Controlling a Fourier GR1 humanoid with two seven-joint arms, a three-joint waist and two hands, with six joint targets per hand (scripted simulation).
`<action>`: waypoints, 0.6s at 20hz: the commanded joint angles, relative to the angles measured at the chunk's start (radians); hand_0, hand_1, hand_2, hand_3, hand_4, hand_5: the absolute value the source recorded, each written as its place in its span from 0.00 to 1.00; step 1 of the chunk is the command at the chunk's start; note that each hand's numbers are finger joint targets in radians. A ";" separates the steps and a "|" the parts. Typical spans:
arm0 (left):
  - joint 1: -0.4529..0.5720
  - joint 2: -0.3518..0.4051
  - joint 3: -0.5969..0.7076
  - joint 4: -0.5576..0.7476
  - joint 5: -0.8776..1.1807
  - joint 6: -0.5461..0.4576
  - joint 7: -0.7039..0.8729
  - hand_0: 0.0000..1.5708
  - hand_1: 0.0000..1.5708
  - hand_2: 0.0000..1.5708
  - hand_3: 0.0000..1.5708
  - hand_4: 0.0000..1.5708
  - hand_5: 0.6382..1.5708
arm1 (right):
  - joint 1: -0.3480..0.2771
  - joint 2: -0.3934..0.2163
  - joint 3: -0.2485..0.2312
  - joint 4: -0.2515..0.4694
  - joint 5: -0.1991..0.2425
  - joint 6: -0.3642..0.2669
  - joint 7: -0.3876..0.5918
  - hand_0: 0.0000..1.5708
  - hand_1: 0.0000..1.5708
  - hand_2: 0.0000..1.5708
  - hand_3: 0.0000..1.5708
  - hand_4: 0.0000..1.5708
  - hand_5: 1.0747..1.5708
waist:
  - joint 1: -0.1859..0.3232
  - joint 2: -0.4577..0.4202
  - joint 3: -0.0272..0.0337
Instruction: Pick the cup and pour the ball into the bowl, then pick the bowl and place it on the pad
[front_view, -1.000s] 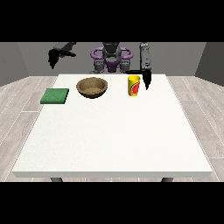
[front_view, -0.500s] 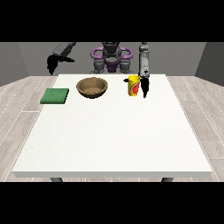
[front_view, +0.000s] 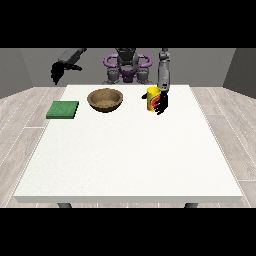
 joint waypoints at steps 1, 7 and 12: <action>0.007 -0.049 -0.030 0.029 -0.083 0.197 -0.055 0.83 0.83 1.00 1.00 0.91 0.66 | 0.010 -0.023 -0.012 0.031 0.002 0.043 -0.068 0.00 0.00 0.00 0.00 0.00 1.00 | -0.042 0.042 -0.0074; 0.026 -0.020 -0.041 0.057 -0.111 0.192 0.011 0.84 0.84 1.00 1.00 0.96 0.65 | 0.015 -0.076 -0.047 0.002 -0.043 0.056 0.046 0.00 0.00 0.00 0.00 0.00 1.00 | -0.031 -0.057 -0.0081; -0.014 0.118 -0.166 0.002 -0.288 0.260 0.273 0.88 0.88 1.00 1.00 1.00 0.75 | 0.036 -0.039 -0.033 0.130 -0.001 0.014 0.069 0.00 0.00 0.00 0.00 0.00 1.00 | 0.072 -0.241 -0.0041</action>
